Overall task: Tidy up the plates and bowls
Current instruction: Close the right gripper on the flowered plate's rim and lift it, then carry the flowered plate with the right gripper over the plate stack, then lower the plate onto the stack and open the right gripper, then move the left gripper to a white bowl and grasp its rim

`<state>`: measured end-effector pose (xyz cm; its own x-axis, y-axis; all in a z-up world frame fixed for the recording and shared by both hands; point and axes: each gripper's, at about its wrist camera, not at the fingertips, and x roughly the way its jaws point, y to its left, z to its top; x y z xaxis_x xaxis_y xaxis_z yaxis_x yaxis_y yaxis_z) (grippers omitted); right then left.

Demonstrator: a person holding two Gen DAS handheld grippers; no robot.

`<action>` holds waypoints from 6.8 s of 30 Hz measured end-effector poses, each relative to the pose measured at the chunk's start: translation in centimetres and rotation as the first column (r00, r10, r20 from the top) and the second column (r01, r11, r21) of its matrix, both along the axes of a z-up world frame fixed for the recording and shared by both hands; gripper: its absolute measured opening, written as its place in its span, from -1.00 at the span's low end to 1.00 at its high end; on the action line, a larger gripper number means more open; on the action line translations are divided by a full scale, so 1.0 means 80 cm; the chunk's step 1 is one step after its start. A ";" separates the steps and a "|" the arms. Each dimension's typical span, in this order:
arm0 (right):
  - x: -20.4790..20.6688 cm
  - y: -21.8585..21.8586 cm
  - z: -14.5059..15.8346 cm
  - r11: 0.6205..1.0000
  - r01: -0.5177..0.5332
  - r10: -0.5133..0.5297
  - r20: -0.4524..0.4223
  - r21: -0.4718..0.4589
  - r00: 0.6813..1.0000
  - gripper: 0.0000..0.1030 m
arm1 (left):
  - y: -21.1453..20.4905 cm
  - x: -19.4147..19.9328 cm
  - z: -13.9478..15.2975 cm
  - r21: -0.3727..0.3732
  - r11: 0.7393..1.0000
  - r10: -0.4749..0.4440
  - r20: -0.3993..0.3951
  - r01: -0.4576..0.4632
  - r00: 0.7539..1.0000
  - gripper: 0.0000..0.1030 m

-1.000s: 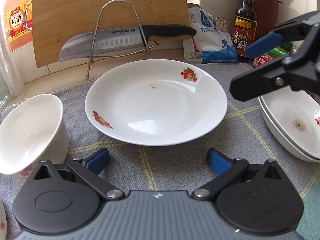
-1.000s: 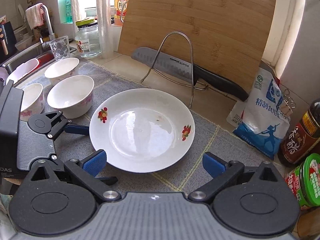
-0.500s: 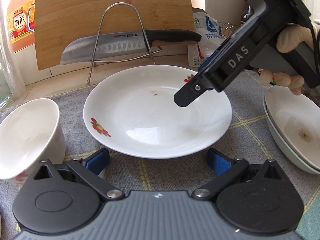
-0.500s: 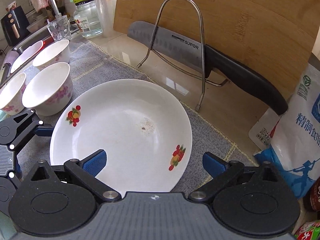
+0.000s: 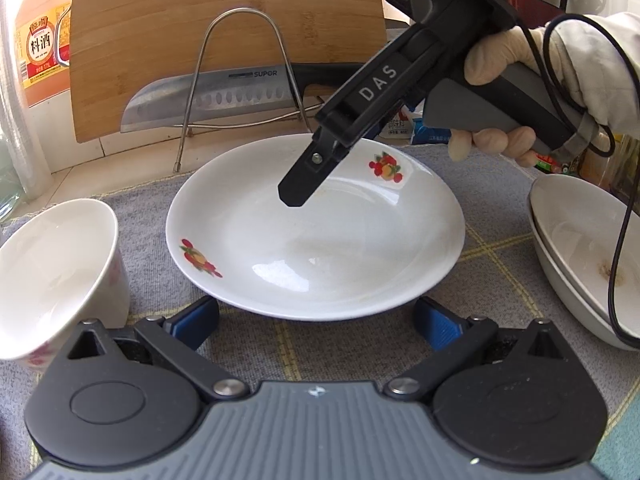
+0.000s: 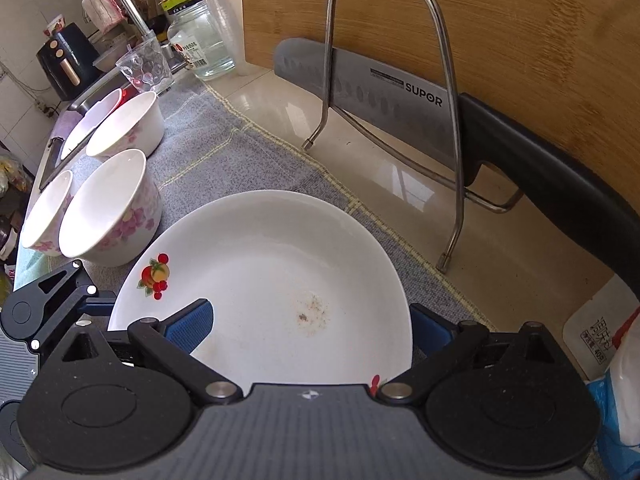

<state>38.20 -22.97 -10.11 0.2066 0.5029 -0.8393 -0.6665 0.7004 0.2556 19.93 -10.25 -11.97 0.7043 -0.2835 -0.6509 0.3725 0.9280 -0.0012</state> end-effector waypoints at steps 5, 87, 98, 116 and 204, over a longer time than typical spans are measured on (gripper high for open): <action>0.011 0.015 -0.001 0.998 -0.057 0.057 -0.011 -0.009 0.998 1.00 | -0.001 0.000 0.000 0.000 1.000 -0.006 0.005 0.006 1.000 1.00; -0.176 -0.094 0.081 0.974 0.207 -0.204 -0.039 0.094 0.978 1.00 | -0.046 -0.108 0.087 0.037 0.931 -0.365 0.031 0.364 0.931 0.89; -0.218 -0.153 0.077 0.935 0.340 -0.337 -0.039 0.102 0.941 1.00 | -0.080 -0.103 0.081 0.035 0.873 -0.487 0.010 0.486 0.873 0.89; -0.242 -0.201 0.048 0.896 0.431 -0.426 -0.070 0.105 0.902 1.00 | -0.104 -0.090 0.074 0.043 0.828 -0.557 -0.060 0.560 0.828 0.89; -0.346 -0.062 0.082 0.916 0.401 -0.374 0.314 -0.023 0.873 1.00 | 0.079 -0.101 0.125 0.070 0.995 -0.081 0.056 0.077 0.995 0.92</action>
<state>10.53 -27.96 -3.55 0.6159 0.2609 -0.7434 -0.3722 0.9280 0.0173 11.87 -3.93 -2.01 0.7191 -0.2965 -0.6285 0.4421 0.8929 0.0847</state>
